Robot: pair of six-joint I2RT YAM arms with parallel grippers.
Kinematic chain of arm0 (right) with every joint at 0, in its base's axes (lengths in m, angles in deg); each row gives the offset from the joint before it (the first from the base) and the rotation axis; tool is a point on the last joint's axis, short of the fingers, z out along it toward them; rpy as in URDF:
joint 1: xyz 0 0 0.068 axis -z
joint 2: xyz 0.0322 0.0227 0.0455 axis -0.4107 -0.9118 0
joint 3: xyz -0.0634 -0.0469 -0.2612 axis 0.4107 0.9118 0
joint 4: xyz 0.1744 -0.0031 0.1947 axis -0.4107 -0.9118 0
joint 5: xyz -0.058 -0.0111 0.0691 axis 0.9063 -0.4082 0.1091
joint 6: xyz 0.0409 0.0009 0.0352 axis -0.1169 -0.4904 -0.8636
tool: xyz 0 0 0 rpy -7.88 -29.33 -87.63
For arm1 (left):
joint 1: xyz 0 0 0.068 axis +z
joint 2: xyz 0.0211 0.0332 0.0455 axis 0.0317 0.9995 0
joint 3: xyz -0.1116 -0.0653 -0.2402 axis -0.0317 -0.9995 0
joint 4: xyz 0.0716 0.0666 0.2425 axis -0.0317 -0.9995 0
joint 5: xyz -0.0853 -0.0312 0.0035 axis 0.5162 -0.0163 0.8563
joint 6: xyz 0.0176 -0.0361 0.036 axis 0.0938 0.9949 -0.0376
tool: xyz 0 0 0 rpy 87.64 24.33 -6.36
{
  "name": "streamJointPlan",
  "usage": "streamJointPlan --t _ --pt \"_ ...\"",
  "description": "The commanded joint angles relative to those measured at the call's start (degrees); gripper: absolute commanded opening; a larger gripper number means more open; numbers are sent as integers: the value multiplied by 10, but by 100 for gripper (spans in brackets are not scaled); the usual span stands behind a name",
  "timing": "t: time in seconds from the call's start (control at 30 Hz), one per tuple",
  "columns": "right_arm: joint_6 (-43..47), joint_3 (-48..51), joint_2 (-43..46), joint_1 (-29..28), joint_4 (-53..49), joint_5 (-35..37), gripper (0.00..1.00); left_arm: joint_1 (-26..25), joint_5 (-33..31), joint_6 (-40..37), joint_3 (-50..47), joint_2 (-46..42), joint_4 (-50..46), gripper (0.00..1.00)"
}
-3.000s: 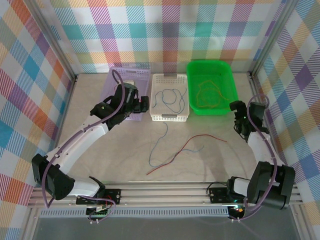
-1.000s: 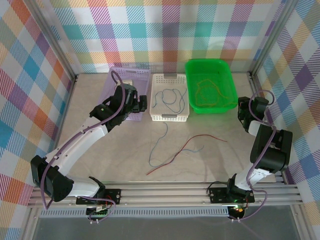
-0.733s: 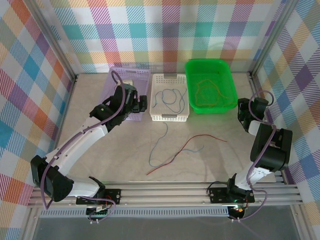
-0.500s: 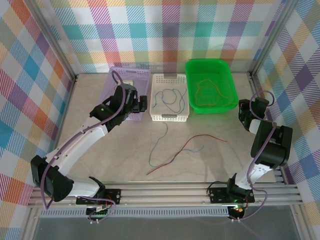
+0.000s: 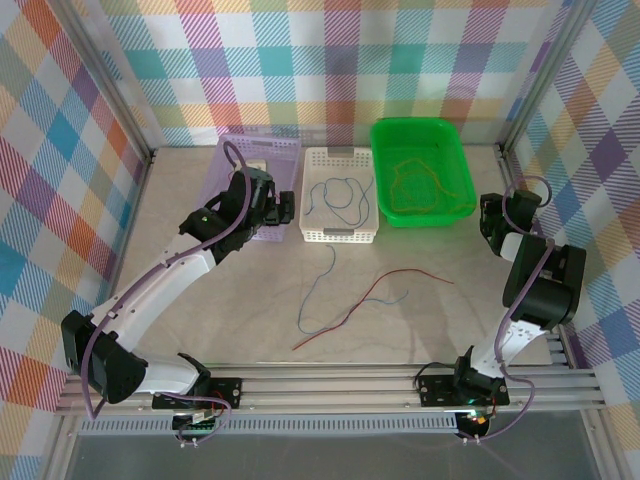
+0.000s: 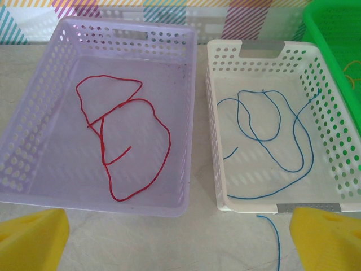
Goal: Untangle the cables
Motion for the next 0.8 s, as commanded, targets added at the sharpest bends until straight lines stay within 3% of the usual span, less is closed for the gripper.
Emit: streamJointPlan --t 0.0,0.13,0.5,0.57,0.77 --pt "-5 -12 -18 6 31 -20 35 -2 7 -8 -4 0 14 100" --pt "-9 -15 -27 6 41 -30 36 -1 9 -8 -4 2 14 100" --pt "-4 -34 -42 6 41 -31 26 -1 10 -9 -4 3 14 100" --pt "-3 -38 -45 6 41 -36 19 -1 11 -9 -3 3 14 100" --pt "-6 -49 -54 6 42 -42 16 -1 14 -9 -3 4 14 100"
